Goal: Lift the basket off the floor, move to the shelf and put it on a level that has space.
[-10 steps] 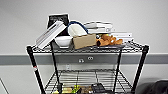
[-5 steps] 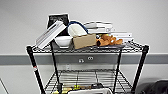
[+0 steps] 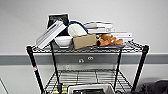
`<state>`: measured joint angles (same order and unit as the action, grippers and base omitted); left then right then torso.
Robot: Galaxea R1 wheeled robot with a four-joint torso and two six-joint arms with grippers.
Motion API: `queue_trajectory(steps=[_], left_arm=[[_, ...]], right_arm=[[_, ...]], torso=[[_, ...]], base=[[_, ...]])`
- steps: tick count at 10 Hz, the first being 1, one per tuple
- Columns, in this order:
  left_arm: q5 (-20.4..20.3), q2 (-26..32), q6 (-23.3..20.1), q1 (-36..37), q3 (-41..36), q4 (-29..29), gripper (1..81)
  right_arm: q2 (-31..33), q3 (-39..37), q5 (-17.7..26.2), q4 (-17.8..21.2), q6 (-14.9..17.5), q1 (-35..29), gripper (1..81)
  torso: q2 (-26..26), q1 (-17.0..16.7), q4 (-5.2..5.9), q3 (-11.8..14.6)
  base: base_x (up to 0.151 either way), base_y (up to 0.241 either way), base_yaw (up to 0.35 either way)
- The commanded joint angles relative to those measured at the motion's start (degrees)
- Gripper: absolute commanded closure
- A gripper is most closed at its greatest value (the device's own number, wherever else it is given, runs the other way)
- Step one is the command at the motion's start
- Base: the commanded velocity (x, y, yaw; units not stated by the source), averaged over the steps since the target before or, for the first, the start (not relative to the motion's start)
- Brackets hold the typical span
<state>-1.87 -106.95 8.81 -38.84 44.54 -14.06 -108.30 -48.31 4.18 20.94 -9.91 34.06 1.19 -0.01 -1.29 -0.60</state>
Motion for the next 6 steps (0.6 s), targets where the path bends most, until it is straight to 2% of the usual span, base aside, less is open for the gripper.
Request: queue_trajectory(steps=[1, 6], left_arm=[[1.07, 4.01, -0.90, 10.83, -5.51, -3.25, 81.1], [3.53, 5.33, -0.90, 17.78, -7.72, -7.74, 81.1]], right_arm=[[3.50, 4.46, 0.56, 3.40, -0.11, -10.27, 81.1], [6.84, 7.28, 3.29, 7.09, -0.20, -16.33, 81.1]], torso=[[0.00, 0.01, 0.00, 0.00], [0.00, 0.01, 0.00, 0.00]], base=[[0.000, 0.000, 0.000], [0.000, 0.000, 0.000]])
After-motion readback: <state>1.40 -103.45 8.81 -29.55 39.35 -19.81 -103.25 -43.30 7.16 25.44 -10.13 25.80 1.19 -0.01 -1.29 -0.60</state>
